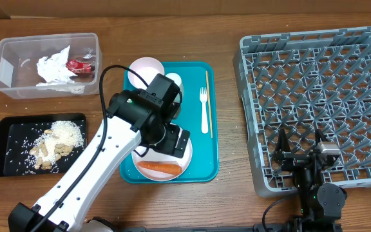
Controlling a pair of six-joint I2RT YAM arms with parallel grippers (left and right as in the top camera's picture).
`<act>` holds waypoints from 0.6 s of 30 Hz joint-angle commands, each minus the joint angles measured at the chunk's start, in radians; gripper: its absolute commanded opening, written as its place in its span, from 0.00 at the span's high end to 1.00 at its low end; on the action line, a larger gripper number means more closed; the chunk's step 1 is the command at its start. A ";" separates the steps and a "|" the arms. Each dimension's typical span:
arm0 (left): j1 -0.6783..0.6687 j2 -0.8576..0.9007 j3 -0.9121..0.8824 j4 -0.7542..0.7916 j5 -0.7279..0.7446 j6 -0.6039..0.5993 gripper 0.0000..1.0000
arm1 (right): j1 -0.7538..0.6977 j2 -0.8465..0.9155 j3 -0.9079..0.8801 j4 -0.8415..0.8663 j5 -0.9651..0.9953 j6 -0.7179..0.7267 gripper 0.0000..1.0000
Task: Sort waste into correct bins and load items into the dishwasher rack
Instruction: 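Move the left gripper down to the carrot on the white plate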
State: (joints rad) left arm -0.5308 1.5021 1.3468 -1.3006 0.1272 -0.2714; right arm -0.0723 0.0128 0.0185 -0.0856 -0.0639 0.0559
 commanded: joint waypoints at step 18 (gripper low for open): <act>-0.003 0.003 -0.212 0.153 0.080 -0.954 0.04 | -0.007 -0.010 -0.011 0.006 -0.002 -0.001 0.00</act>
State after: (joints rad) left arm -0.5308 1.5040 1.1522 -1.1675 0.1593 -0.9993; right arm -0.0723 0.0128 0.0185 -0.0856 -0.0639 0.0555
